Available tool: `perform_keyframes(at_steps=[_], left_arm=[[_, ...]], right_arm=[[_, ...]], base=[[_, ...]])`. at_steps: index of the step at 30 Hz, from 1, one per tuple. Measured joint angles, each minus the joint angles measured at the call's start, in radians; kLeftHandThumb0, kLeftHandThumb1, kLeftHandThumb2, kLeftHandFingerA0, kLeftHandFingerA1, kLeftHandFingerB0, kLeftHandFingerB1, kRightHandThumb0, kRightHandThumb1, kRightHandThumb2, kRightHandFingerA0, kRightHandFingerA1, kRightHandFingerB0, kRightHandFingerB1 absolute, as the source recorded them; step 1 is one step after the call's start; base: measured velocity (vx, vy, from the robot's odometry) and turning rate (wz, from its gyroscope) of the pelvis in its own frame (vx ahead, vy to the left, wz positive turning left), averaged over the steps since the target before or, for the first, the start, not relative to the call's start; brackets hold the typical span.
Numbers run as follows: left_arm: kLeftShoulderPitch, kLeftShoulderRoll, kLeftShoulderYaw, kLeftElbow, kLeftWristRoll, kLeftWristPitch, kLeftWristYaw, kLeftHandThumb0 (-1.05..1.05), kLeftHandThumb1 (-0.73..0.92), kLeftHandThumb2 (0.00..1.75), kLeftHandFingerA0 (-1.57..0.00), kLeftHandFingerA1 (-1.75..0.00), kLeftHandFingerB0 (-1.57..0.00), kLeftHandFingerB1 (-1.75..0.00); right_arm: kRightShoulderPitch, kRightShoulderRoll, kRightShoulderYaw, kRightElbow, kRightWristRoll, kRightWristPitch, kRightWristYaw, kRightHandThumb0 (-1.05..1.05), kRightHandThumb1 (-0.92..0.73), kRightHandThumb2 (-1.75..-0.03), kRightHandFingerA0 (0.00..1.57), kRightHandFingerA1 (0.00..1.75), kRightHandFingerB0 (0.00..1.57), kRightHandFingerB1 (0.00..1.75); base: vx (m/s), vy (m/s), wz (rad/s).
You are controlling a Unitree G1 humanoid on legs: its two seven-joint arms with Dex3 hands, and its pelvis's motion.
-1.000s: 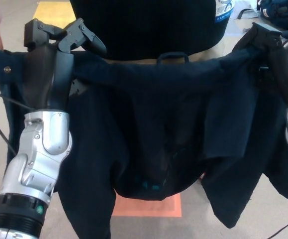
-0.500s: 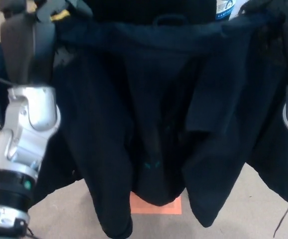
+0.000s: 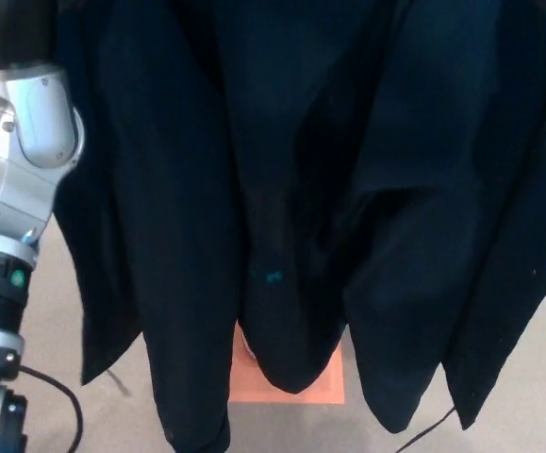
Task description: A person hands a coat to the robot and the robot grabs it with both hands and holds it while the person wears the coat.
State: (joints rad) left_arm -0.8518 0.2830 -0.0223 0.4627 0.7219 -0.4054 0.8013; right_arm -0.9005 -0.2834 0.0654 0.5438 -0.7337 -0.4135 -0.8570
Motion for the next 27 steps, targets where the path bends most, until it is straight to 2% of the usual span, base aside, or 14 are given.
perform_keyframes(at_steps=[2,4,5,6,7,9,12,15,16,18,19,20,21,27], left_arm=[[-0.001,0.006,-0.004,0.0,0.008,-0.002,0.014,-0.02,0.69,0.77,-0.86,-1.62,-0.74,-1.37],[-0.007,0.014,-0.006,0.0,0.012,-0.008,0.025,-0.03,0.69,0.78,-0.9,-1.63,-0.75,-1.35],[-0.012,0.019,-0.007,0.0,0.013,-0.012,0.029,-0.03,0.69,0.78,-0.9,-1.63,-0.75,-1.35],[-0.019,0.022,-0.006,0.002,0.012,-0.017,0.033,-0.04,0.71,0.77,-0.9,-1.62,-0.74,-1.35],[-0.026,0.024,-0.006,0.004,0.012,-0.023,0.035,-0.04,0.74,0.74,-0.88,-1.62,-0.71,-1.36],[-0.045,0.031,-0.006,0.01,0.011,-0.034,0.039,-0.05,0.73,0.74,-0.9,-1.63,-0.73,-1.36],[-0.079,0.038,-0.006,0.016,0.01,-0.039,0.043,-0.12,0.79,0.68,-0.84,-1.66,-0.67,-1.42],[-0.111,0.051,-0.005,0.03,0.01,-0.039,0.046,-0.04,0.77,0.69,-0.93,-1.67,-0.71,-1.41],[-0.117,0.055,-0.005,0.036,0.01,-0.04,0.046,-0.05,0.78,0.73,-0.82,-1.67,-0.68,-1.4],[-0.143,0.07,-0.005,0.059,0.01,-0.048,0.046,-0.02,0.77,0.76,-0.8,-1.65,-0.68,-1.35],[-0.158,0.078,-0.006,0.075,0.01,-0.054,0.047,-0.01,0.78,0.75,-0.79,-1.62,-0.7,-1.3],[-0.171,0.084,-0.006,0.087,0.01,-0.059,0.047,-0.01,0.78,0.75,-0.79,-1.62,-0.7,-1.3],[-0.186,0.094,-0.007,0.103,0.01,-0.065,0.047,0.0,0.75,0.75,-0.85,-1.57,-0.75,-1.22],[-0.285,0.151,-0.009,0.21,0.006,-0.107,0.044,-0.01,0.76,0.8,-0.82,-1.63,-0.69,-1.34]], right_arm=[[-0.008,0.0,0.0,0.008,-0.002,0.0,-0.014,-0.08,-0.65,-0.88,1.0,1.61,0.76,1.17],[-0.019,0.0,0.0,0.018,-0.002,-0.003,-0.027,-0.08,-0.7,-0.8,1.07,1.35,0.77,1.1],[-0.023,0.0,0.0,0.022,-0.002,-0.004,-0.033,-0.08,-0.7,-0.8,1.07,1.35,0.77,1.1],[-0.031,0.0,-0.001,0.028,-0.002,-0.006,-0.038,-0.07,-0.71,-0.79,1.04,1.38,0.77,1.11],[-0.04,0.0,-0.002,0.032,-0.002,-0.007,-0.042,-0.05,-0.73,-0.79,1.0,1.57,0.77,1.17],[-0.063,-0.002,-0.004,0.047,-0.002,-0.01,-0.052,-0.05,-0.74,-0.8,0.92,1.64,0.7,1.21],[-0.107,-0.016,-0.005,0.08,-0.001,-0.022,-0.065,-0.04,-0.69,-0.84,0.93,1.67,0.7,1.24],[-0.148,-0.038,-0.006,0.105,0.001,-0.03,-0.068,-0.05,-0.69,-0.82,1.0,1.63,0.75,1.21],[-0.158,-0.041,-0.006,0.112,0.001,-0.031,-0.068,-0.07,-0.74,-0.79,0.96,1.65,0.7,1.23],[-0.188,-0.051,-0.005,0.131,0.001,-0.036,-0.068,-0.09,-0.76,-0.78,0.97,1.64,0.7,1.24],[-0.207,-0.059,-0.005,0.146,0.002,-0.041,-0.067,-0.08,-0.58,-1.04,1.22,1.3,0.78,1.04],[-0.221,-0.066,-0.005,0.158,0.003,-0.046,-0.066,-0.08,-0.58,-1.04,1.22,1.3,0.78,1.04],[-0.238,-0.074,-0.005,0.173,0.004,-0.053,-0.063,-0.05,-0.69,-0.87,1.06,1.46,0.71,1.2],[-0.328,-0.127,-0.004,0.277,0.015,-0.102,-0.03,-0.04,-0.71,-0.83,1.14,1.3,0.74,1.13]], base=[[0.0,0.0,0.0],[0.0,0.0,0.0],[0.0,0.0,0.0],[0.0,0.0,0.0],[0.0,0.0,0.0],[0.0,0.0,0.0],[0.0,0.0,0.0],[0.0,0.0,0.0],[0.0,0.0,0.0],[0.0,0.0,0.0],[0.0,0.0,0.0],[0.0,0.0,0.0],[0.0,0.0,0.0],[0.0,0.0,0.0]])
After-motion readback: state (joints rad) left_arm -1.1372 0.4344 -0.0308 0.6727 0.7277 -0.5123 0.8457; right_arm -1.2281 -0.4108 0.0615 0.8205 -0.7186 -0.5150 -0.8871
